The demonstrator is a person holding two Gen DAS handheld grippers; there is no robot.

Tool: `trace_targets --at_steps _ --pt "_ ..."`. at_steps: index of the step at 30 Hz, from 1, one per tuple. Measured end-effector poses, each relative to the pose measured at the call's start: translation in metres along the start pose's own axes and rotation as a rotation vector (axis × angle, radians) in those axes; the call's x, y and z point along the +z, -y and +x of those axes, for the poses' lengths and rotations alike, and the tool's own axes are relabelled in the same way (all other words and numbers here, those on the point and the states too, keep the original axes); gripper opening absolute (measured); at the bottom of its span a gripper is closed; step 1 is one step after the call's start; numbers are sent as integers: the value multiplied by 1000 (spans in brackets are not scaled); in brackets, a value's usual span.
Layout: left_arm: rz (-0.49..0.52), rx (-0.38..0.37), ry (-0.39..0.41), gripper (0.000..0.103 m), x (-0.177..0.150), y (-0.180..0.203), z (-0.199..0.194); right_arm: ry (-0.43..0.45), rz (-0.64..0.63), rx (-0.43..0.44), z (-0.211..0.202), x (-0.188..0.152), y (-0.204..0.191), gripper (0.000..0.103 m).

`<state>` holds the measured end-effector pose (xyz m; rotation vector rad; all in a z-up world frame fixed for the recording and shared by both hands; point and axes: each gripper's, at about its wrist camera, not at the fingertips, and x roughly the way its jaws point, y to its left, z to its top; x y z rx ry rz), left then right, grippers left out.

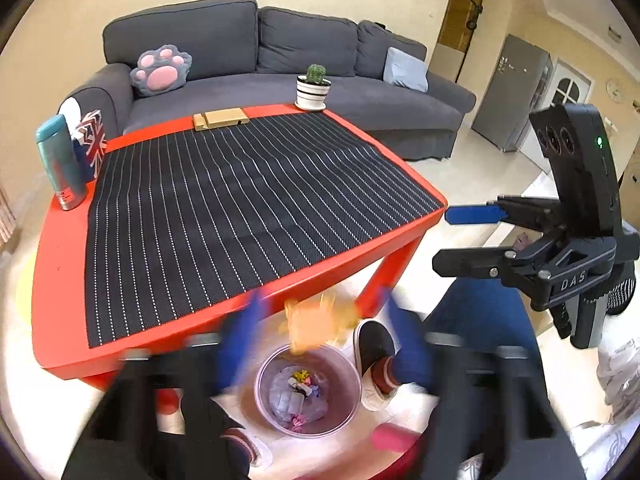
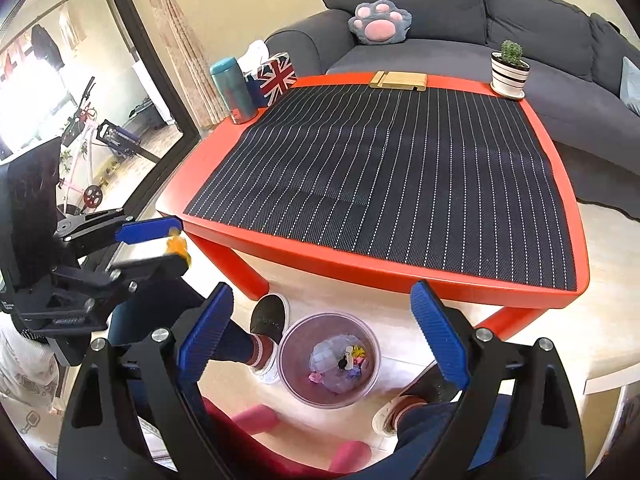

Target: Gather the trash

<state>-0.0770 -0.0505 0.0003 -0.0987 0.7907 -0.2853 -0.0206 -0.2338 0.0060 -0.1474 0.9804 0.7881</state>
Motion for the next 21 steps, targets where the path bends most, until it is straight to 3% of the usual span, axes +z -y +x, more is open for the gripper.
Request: trace_targets --at_steps 21 --pt "-47 25 35 95 4 -9 -6 -4 4 -7 3 0 -3 95"
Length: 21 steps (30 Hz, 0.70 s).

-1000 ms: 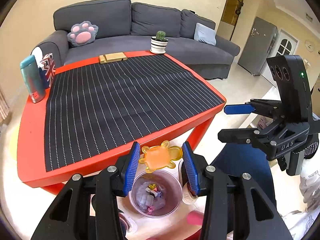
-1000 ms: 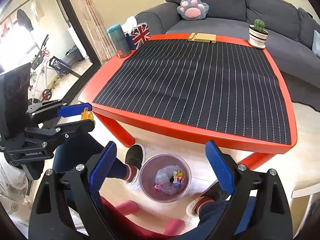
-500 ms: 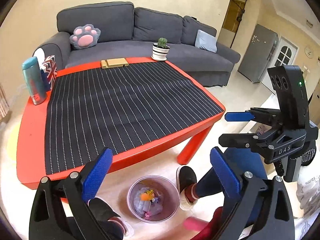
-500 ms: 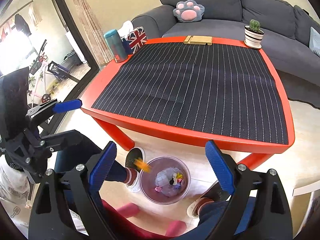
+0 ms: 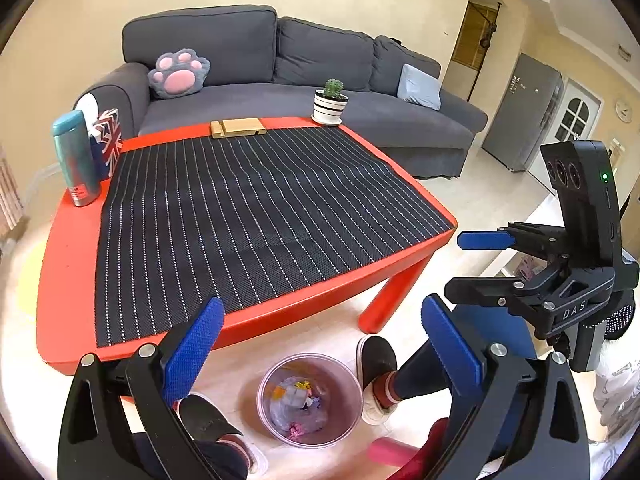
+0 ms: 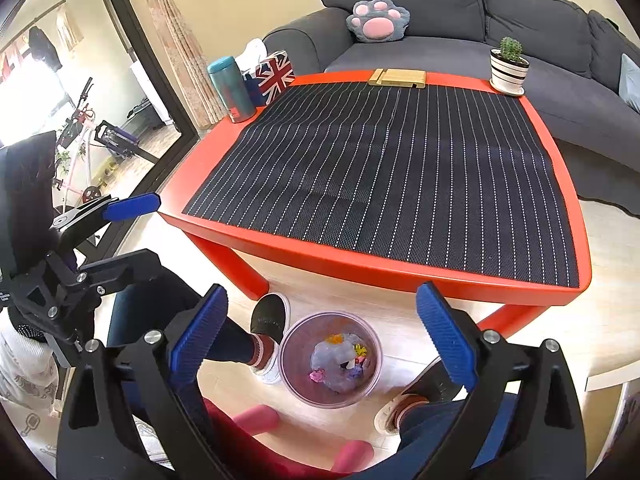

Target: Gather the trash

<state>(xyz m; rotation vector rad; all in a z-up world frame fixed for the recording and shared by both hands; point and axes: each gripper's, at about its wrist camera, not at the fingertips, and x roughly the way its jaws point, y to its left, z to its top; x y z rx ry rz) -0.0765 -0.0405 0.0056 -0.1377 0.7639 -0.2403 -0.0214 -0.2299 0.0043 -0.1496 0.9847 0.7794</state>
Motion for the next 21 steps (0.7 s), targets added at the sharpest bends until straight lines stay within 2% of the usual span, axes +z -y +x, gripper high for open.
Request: trace_targets --at_steps 11,21 --pt "-18 35 -19 95 8 -11 0 22 -8 -25 -3 17 -2 97" --pt "-19 61 25 95 38 -29 -5 86 -26 -44 -13 51 -1 97"
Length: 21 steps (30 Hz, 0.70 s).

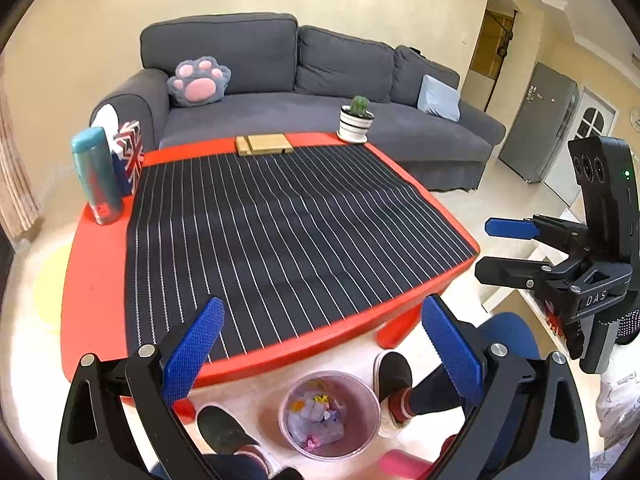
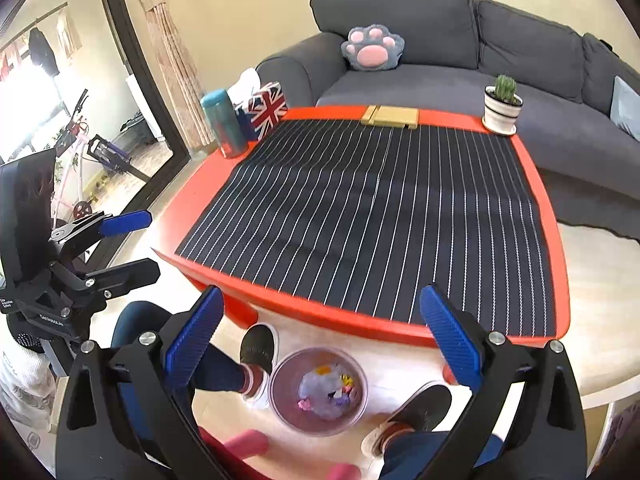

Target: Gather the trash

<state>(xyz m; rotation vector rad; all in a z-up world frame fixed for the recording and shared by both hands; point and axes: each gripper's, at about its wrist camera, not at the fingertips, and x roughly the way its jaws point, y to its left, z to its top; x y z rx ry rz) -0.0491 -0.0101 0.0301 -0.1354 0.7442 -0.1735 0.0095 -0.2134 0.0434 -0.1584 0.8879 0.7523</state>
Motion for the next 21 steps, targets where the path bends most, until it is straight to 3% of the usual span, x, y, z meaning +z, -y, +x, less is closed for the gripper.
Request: trace_targets --at_steps 21 --pt "-24 -9 2 97 22 -17 12 19 -18 -11 5 20 6 97"
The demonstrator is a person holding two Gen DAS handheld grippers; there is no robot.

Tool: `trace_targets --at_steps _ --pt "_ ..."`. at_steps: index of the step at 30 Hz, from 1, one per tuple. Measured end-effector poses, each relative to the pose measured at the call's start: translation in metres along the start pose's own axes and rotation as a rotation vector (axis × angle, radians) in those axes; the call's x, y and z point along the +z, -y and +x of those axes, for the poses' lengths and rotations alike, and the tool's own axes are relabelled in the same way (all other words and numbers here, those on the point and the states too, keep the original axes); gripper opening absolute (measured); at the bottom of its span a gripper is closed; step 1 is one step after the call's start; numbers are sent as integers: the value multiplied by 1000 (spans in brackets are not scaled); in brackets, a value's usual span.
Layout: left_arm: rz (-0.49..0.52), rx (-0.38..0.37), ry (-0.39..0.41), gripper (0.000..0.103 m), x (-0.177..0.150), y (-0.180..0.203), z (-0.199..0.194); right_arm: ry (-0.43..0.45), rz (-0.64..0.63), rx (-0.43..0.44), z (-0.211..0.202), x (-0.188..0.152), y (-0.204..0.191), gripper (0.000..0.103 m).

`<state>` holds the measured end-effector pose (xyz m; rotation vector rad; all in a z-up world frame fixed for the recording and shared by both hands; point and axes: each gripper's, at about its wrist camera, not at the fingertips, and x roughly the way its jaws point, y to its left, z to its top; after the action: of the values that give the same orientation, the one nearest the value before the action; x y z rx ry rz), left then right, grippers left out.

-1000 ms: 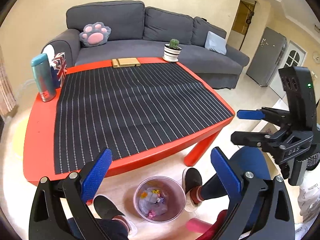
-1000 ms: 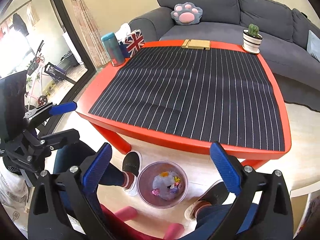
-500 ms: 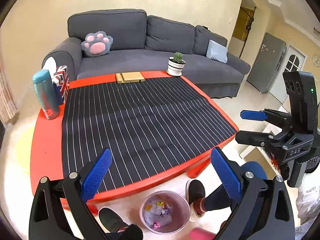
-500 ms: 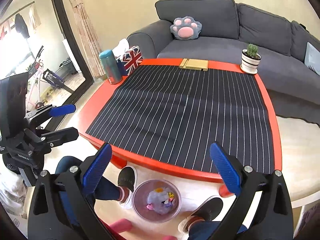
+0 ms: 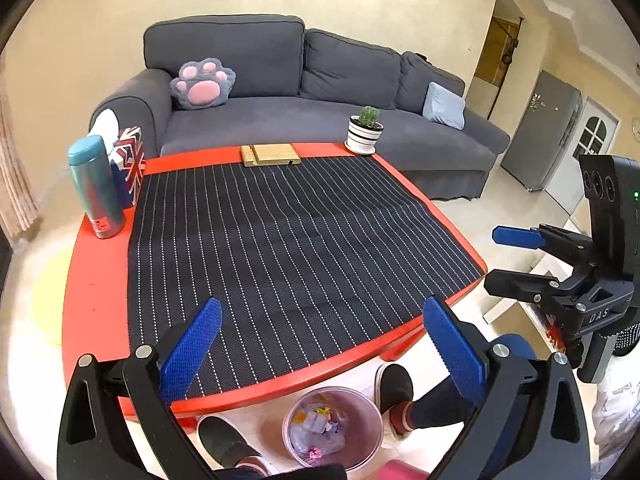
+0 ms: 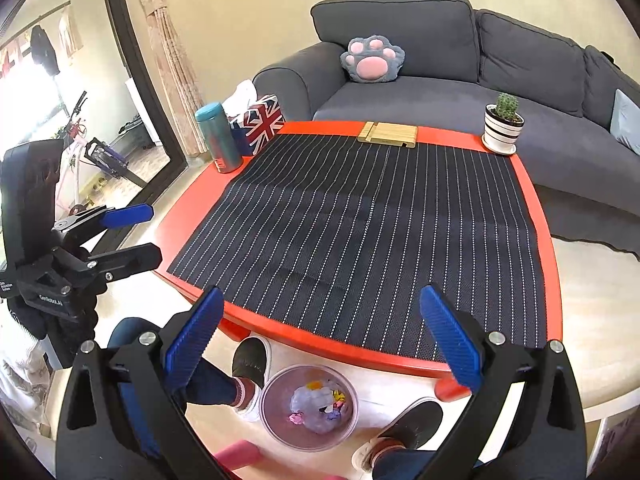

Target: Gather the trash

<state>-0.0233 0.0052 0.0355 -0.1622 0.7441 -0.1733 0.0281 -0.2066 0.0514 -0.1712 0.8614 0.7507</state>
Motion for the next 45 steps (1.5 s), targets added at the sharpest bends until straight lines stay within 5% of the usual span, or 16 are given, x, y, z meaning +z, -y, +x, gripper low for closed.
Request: trace_targets --at_steps 45 --pt "16 14 -8 97 4 4 0 4 -2 -14 0 6 6 97"
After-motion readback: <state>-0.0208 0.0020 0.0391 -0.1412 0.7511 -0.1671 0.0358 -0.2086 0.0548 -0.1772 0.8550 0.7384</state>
